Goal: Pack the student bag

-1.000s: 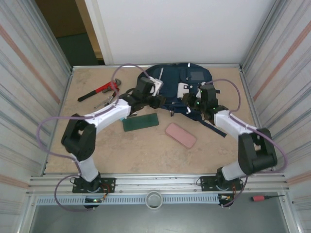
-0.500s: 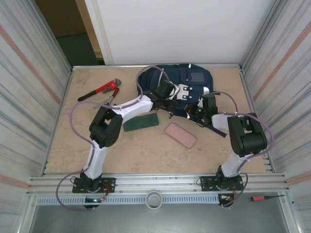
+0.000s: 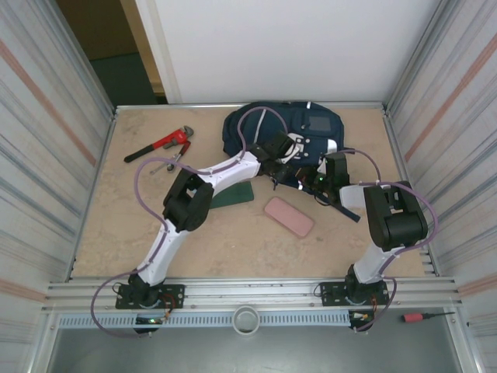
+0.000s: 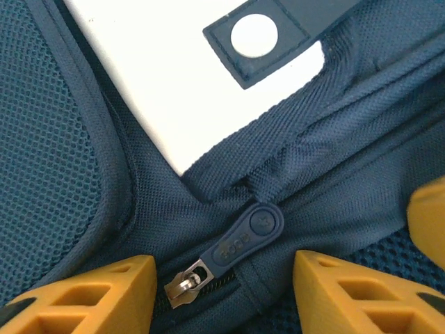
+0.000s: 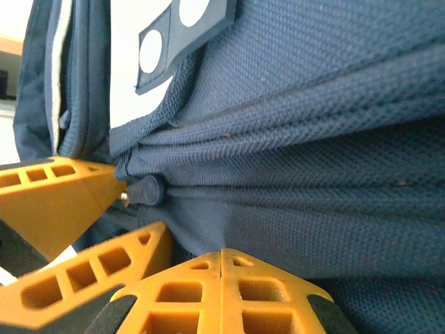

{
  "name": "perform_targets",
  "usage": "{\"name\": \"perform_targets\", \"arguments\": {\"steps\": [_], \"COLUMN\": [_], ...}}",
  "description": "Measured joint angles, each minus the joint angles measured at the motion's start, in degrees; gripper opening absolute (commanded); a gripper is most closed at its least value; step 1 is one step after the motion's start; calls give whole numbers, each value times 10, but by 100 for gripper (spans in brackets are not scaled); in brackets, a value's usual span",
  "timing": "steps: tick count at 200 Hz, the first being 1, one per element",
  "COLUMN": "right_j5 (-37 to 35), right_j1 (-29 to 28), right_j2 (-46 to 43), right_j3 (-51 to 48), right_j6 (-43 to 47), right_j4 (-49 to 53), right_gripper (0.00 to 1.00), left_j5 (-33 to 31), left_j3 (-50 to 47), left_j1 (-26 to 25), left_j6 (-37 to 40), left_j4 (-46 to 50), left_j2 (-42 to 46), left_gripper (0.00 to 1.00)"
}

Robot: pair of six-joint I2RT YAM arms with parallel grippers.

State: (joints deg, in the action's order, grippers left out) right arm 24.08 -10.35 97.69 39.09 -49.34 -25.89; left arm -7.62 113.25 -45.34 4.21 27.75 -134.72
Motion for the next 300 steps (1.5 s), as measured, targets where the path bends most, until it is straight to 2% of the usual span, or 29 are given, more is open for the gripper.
{"name": "perform_targets", "arguments": {"steps": [30, 76, 110, 155, 202, 266, 300], "right_j5": [0, 1, 1, 2, 3, 16, 17], "right_j1": [0, 3, 3, 3, 4, 14, 15], "right_j2": [0, 0, 0, 0, 0, 0, -1], "right_j3": [-7, -15, -15, -16, -19, -25, -26], "right_j6": [0, 1, 1, 1, 1, 3, 4], "right_j4": [-7, -14, -13, -14, -16, -14, -12], "right_gripper": [3, 2, 2, 2, 2, 2, 2], "left_j5": [11, 64, 66, 54, 26, -4, -9], "left_j3": [14, -33, -37, -6, 47, 40, 37], "left_j1": [1, 14, 16, 14, 0, -9, -9], "left_j6": [-5, -44, -52, -50, -36, -25, -24], "left_j4": [4, -38, -58, -37, -17, -21, -22], "left_j2": [-7, 27, 38, 21, -24, -31, -31], "left_gripper": [48, 58, 59, 59, 57, 47, 47]}}
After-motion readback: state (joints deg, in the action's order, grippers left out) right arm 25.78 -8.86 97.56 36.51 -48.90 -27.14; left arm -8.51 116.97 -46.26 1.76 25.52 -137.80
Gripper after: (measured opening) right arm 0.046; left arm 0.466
